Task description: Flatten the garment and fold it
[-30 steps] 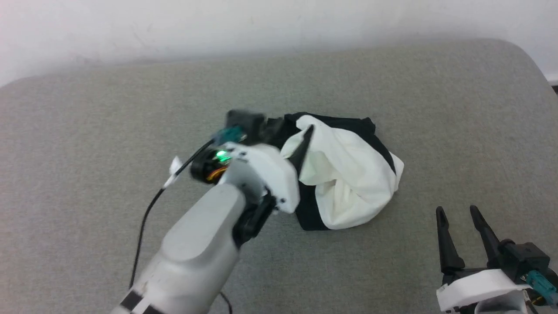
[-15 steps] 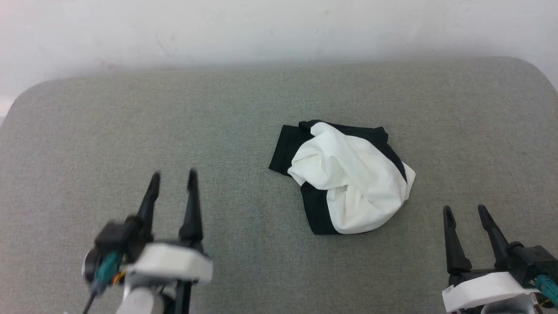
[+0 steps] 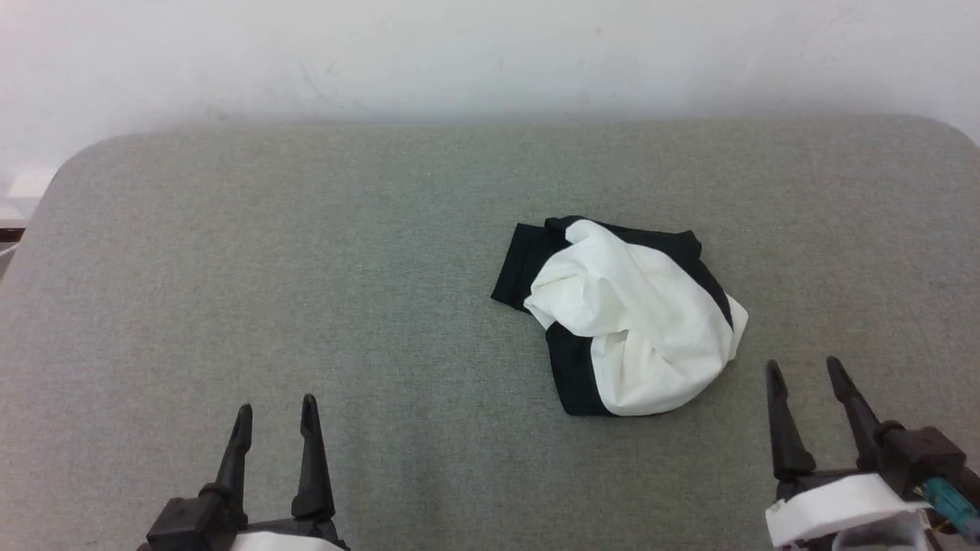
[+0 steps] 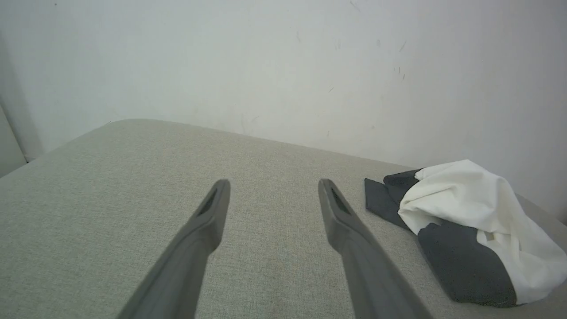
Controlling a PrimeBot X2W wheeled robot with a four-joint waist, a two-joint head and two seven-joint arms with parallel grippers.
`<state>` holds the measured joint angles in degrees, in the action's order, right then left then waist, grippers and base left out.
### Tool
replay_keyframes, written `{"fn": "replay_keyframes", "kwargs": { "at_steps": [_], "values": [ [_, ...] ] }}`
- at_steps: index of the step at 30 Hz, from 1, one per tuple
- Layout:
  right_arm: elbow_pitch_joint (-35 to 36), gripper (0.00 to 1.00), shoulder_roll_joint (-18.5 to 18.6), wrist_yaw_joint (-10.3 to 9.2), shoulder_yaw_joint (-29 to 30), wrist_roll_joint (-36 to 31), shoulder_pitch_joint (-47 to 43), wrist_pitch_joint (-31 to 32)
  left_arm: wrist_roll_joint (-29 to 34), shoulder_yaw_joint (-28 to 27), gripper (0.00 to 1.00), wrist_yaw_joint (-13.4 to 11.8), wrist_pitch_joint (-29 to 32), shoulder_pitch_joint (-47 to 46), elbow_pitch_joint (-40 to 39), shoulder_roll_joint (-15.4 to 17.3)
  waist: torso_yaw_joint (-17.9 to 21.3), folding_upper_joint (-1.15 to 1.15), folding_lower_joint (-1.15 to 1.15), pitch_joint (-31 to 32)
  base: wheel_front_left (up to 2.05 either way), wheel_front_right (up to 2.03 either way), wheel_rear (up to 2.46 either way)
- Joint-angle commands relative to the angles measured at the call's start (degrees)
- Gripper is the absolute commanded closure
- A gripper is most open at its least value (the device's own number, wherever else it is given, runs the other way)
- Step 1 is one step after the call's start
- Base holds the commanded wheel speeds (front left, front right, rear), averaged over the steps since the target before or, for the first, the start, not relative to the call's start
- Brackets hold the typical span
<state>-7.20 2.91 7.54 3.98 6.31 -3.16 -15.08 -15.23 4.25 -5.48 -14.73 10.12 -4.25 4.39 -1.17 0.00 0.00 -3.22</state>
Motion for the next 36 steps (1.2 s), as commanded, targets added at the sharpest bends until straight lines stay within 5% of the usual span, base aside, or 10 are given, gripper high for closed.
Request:
{"fn": "replay_keyframes", "kwargs": {
  "at_steps": [1, 9, 19, 28, 30, 31, 36],
  "values": [
    [-1.00, 0.00, -0.03, -0.05, -0.54, 0.15, 1.18, 0.12, 0.74, -0.56, 0.00, 0.63, -0.26, -0.06, -0.07, -0.39, -0.54, 0.00, 0.00, 0.29, 0.00, 0.00, 0.00],
    [-5.07, 0.00, 1.94, -0.05, -2.09, -2.74, 12.36, 14.39, 1.97, -1.35, 0.00, 2.84, -0.27, -1.23, 0.38, -1.40, -2.46, 0.00, 0.00, -0.82, 0.00, 0.00, 0.00],
    [-10.42, 0.00, 12.74, -0.05, -13.80, 7.38, 21.99, 35.32, 0.70, 0.99, 0.00, 2.75, -0.27, -3.27, 1.62, -1.50, -5.76, 0.00, 0.00, -3.14, 0.00, 0.00, 0.00],
    [-19.13, 0.00, 14.04, -0.05, -15.32, 12.68, 25.52, 44.30, -0.24, 2.72, 0.00, 2.52, -0.27, -4.43, 2.47, -1.50, -8.45, 0.00, 0.00, -4.80, 0.00, 0.00, 0.00],
    [-20.51, 0.79, 13.76, -0.05, -15.13, 12.72, 26.04, 45.02, -0.26, 2.82, 0.00, 2.60, -0.27, -4.66, 2.70, -1.50, -8.75, 0.00, 0.00, -4.99, 0.00, 0.00, 0.00],
    [-21.03, 1.00, 13.50, -0.05, -14.76, 12.84, 26.27, 45.11, -0.29, 2.84, 0.00, 2.62, -0.27, -4.75, 2.80, -1.51, -8.84, 0.00, 0.00, -5.03, 0.00, 0.00, 0.00],
    [-21.93, 1.00, 13.44, -0.05, -15.36, 12.56, 27.11, 45.01, -0.70, 2.96, 0.00, 2.37, -0.27, -4.91, 3.39, -1.51, -8.62, 0.00, 0.00, -4.34, 0.00, 0.00, 0.00]
  ]
}}
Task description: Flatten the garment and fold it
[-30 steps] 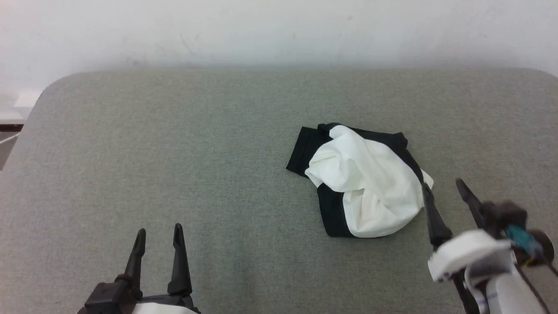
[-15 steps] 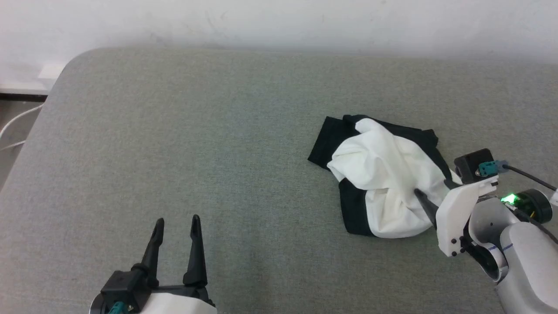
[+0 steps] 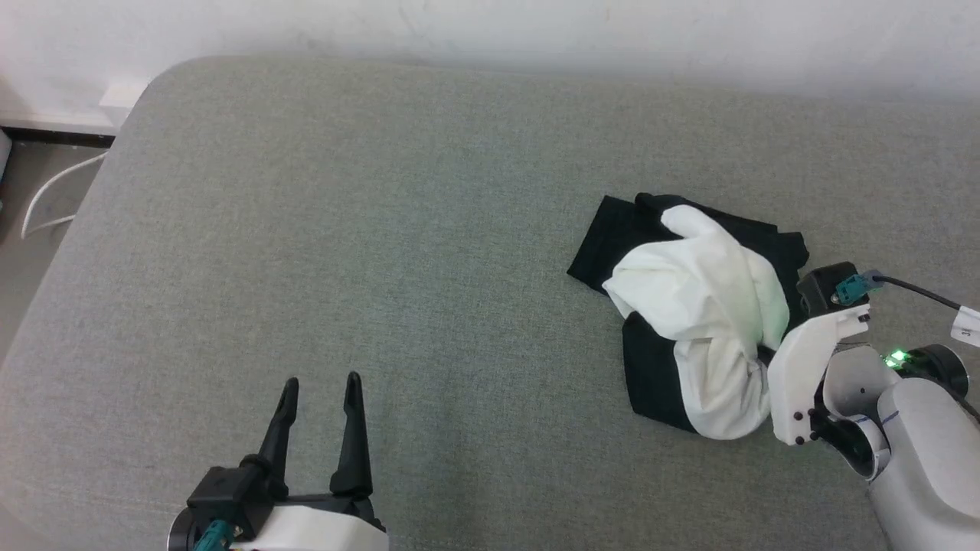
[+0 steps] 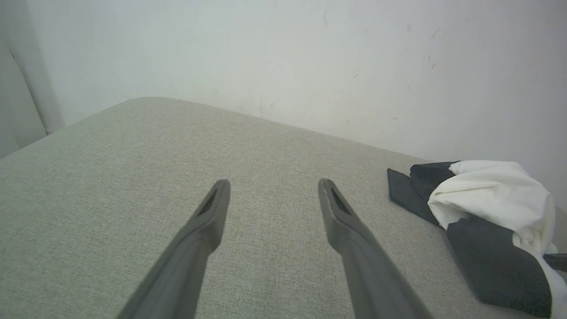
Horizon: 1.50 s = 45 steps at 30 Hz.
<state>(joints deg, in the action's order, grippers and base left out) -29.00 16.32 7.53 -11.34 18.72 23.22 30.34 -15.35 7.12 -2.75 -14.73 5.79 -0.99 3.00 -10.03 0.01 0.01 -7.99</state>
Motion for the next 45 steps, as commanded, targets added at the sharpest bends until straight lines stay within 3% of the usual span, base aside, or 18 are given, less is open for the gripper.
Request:
{"fn": "replay_keyframes", "kwargs": {
  "at_steps": [1, 12, 20, 27, 32, 33, 34, 40, 45],
  "values": [
    [0.10, 1.00, 0.01, -0.04, 0.09, 0.37, 1.08, -0.80, -0.72, 0.14, 0.00, -0.49, -0.27, -0.51, 0.25, -0.12, 0.42, -0.01, -0.01, 0.78, 0.00, 0.00, 0.00],
    [11.17, 1.00, 3.12, -0.04, 2.12, -0.06, 11.50, -1.07, -1.06, -0.10, 0.00, -1.45, -0.27, 1.03, 0.46, -0.12, 1.94, -0.01, -0.01, 5.38, 0.00, 0.00, 0.00],
    [18.81, 1.00, 1.17, -0.04, -7.74, 0.98, 15.65, 3.44, -1.71, -0.03, 0.00, -1.69, -0.27, 1.59, 0.24, -0.12, 2.30, -0.01, -0.01, 5.54, 0.00, 0.00, 0.00],
    [11.66, 1.00, -5.56, -0.04, -17.78, 3.56, 12.82, -0.22, -2.11, 1.41, 0.00, -1.16, -0.27, -0.06, 0.81, -0.13, 0.35, -0.01, -0.01, 3.71, 0.00, 0.00, 0.00],
    [-0.06, 1.00, -10.11, -0.04, -18.85, 3.63, 11.07, -5.37, -2.37, 2.09, 0.00, -0.88, -0.27, -1.23, 1.70, -0.13, -2.25, -0.01, -0.01, 2.45, 0.00, 0.00, 0.00],
    [-2.48, 0.89, -10.50, -0.04, -19.06, 2.87, 11.10, -6.03, -2.45, 2.31, 0.00, -0.83, -0.27, -1.42, 1.89, -0.13, -2.86, -0.01, -0.01, 2.25, 0.00, 0.00, 0.00],
    [-4.62, 0.00, -10.80, -0.04, -19.48, 2.31, 11.25, -6.43, -2.54, 2.49, 0.00, -0.80, -0.27, -1.60, 2.06, -0.13, -3.40, -0.01, -0.01, 2.15, 0.00, 0.00, 0.00],
    [-8.83, 0.00, -11.92, -0.04, -20.98, 3.62, 13.90, -8.22, -2.75, 2.17, 0.00, -1.19, -0.27, -1.47, 2.25, -0.13, -4.21, -0.01, -0.01, 2.24, 0.00, 0.00, 0.00],
    [-4.61, 0.00, -11.36, -0.04, -21.26, 9.90, 17.09, -7.11, -2.74, 1.72, 0.00, -1.48, -0.27, -0.51, 2.44, -0.13, -2.63, -0.01, -0.01, 2.93, 0.00, 0.00, 0.00]
  ]
}}
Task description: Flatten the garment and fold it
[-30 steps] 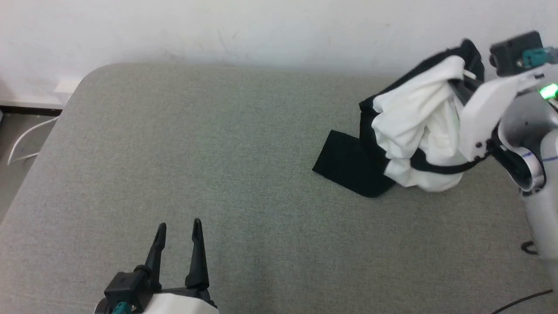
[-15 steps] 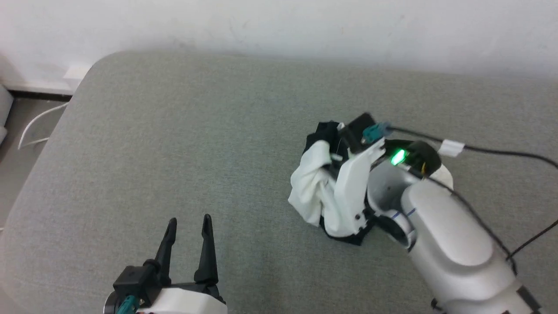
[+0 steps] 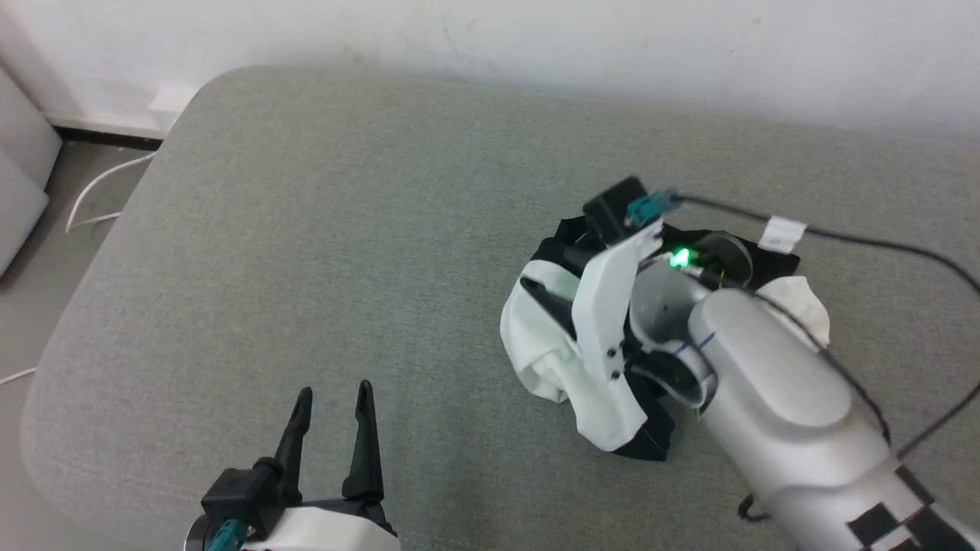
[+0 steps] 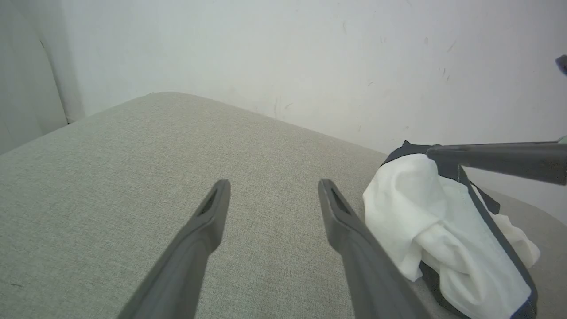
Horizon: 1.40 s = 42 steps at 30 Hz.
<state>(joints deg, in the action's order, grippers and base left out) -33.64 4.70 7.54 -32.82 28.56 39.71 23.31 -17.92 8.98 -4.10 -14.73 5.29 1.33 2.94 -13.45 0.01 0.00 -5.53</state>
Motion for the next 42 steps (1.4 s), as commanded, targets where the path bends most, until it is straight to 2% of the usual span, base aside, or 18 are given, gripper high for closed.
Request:
{"fn": "replay_keyframes", "kwargs": {
  "at_steps": [1, 4, 8, 14, 19, 26, 35, 36, 38, 39, 42],
  "values": [
    [1.43, 0.00, 0.84, -0.05, 0.51, 1.19, 1.21, 0.41, -0.21, -0.13, 0.00, -0.15, -0.27, 0.11, 0.09, -0.06, 1.21, -0.01, 0.00, 0.63, 0.00, 0.00, 0.00],
    [5.54, 0.00, 3.44, -0.05, 2.73, 3.33, 2.46, 1.45, -0.06, 0.01, 0.00, -0.12, -0.27, 0.26, 0.11, -0.06, 2.34, -0.01, 0.00, 1.09, 0.00, 0.00, 0.00],
    [9.36, 0.00, 8.09, -0.05, 7.34, 2.97, 1.54, 2.81, 0.16, 0.00, 0.00, -0.16, -0.27, 0.24, -0.16, -0.06, 3.37, -0.01, 0.00, 1.26, 0.00, 0.00, 0.00],
    [11.94, 0.00, 14.96, -0.05, 13.41, 0.46, -6.13, 7.66, 1.28, -0.11, 0.00, 0.11, -0.27, 0.28, -1.01, -0.06, 3.78, -0.01, 0.00, 0.70, 0.00, 0.00, 0.00],
    [13.23, 0.00, 18.95, -0.05, 14.13, -1.67, -12.97, 9.95, 1.91, -0.02, 0.00, 0.62, -0.27, -0.03, -1.49, -0.06, 2.97, -0.01, 0.00, -0.17, 0.00, 0.00, 0.00],
    [10.76, 0.00, 18.22, -0.05, 15.75, -4.15, -15.65, 8.07, 3.20, 0.69, 0.00, 1.67, -0.27, -1.24, -1.05, -0.06, 0.26, -0.01, 0.00, -1.90, 0.00, 0.00, 0.00],
    [1.87, 0.00, 17.07, -0.05, 14.32, -7.32, -13.34, 6.68, 3.91, 0.94, 0.00, 2.64, -0.27, -1.78, -0.16, -0.06, -1.10, -0.01, 0.00, -2.77, 0.00, 0.00, 0.00],
    [1.09, 0.24, 16.95, -0.05, 14.20, -7.43, -13.11, 6.42, 3.93, 1.05, 0.00, 2.64, -0.27, -1.83, -0.04, -0.06, -1.04, -0.01, 0.00, -2.83, 0.00, 0.00, 0.00],
    [-0.20, 0.93, 16.62, -0.05, 14.53, -7.46, -12.47, 5.42, 3.88, 1.25, 0.00, 2.49, -0.27, -1.99, 0.06, -0.06, -0.79, -0.01, 0.00, -3.00, 0.00, 0.00, 0.00],
    [-0.74, 1.00, 16.52, -0.05, 14.59, -7.55, -12.12, 4.95, 3.81, 1.32, 0.00, 2.40, -0.27, -2.07, 0.11, -0.06, -0.58, -0.01, 0.00, -3.04, 0.00, 0.00, 0.00],
    [-1.70, 1.00, 16.30, -0.05, 14.75, -7.60, -10.94, 3.64, 3.56, 1.42, 0.00, 2.20, -0.27, -2.13, 0.30, -0.06, 0.34, -0.01, 0.00, -3.11, 0.00, 0.00, 0.00]
  ]
}}
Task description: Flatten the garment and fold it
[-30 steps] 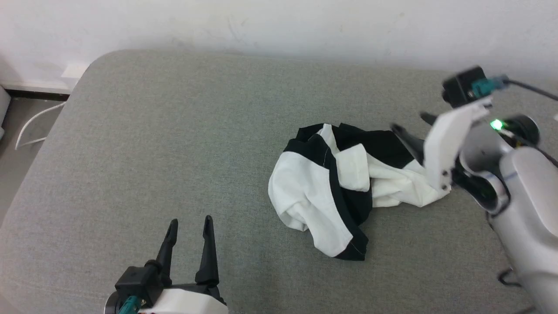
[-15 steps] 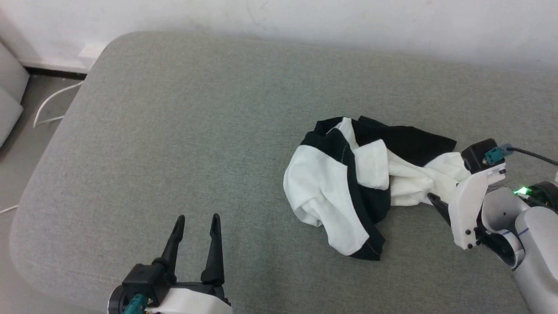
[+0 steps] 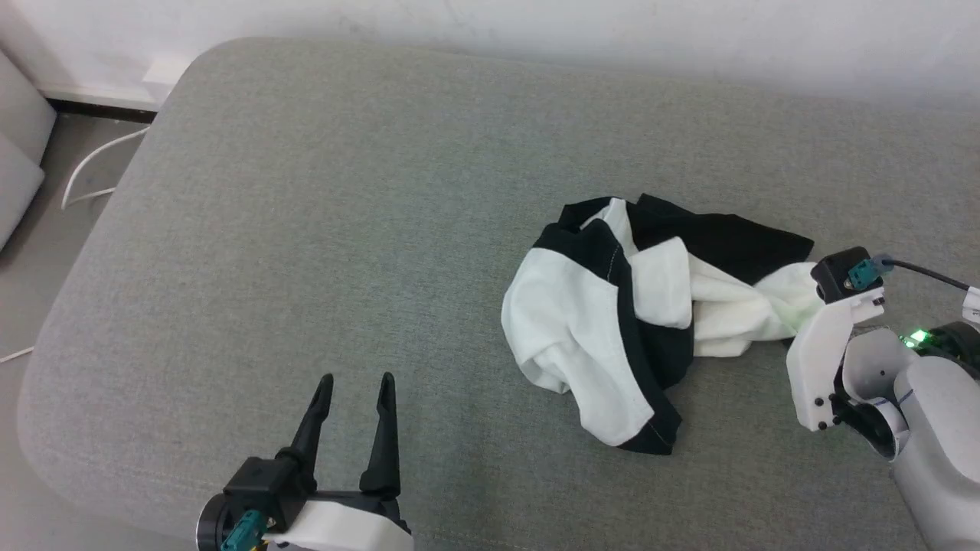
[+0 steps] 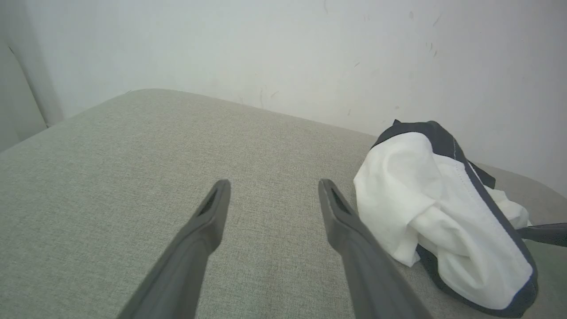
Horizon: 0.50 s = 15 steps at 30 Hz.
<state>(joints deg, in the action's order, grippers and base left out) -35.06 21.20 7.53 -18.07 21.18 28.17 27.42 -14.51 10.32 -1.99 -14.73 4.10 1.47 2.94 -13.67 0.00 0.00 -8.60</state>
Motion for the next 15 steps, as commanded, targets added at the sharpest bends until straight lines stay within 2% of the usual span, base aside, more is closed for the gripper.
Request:
{"fn": "replay_keyframes", "kwargs": {
  "at_steps": [1, 6, 9, 15],
  "values": [
    [-0.20, 1.00, -0.25, -0.04, 0.07, -0.06, 1.09, -1.09, 0.10, 0.07, 0.00, -0.01, -0.27, -0.93, 0.22, -0.06, 0.95, 0.00, 0.00, -0.01, 0.00, 0.00, 0.00],
    [2.82, 1.00, -0.13, -0.04, 0.81, 1.89, 3.75, -4.01, -0.17, -0.26, 0.00, -0.33, -0.27, -0.82, 0.30, -0.06, 3.18, 0.00, 0.00, 0.60, 0.00, 0.00, 0.00],
    [6.04, 1.00, 1.17, -0.04, 2.30, 3.30, 4.48, -5.17, -0.30, -0.41, 0.00, -0.46, -0.27, -0.74, 0.22, -0.06, 4.20, 0.00, 0.00, 1.17, 0.00, 0.00, 0.00],
    [11.24, 1.00, 6.30, -0.04, 11.44, 2.95, 0.28, -4.65, -0.47, -0.92, 0.00, -0.56, -0.27, -0.01, -0.08, -0.06, 5.46, 0.00, 0.00, 1.56, 0.00, 0.00, 0.00]
  ]
}}
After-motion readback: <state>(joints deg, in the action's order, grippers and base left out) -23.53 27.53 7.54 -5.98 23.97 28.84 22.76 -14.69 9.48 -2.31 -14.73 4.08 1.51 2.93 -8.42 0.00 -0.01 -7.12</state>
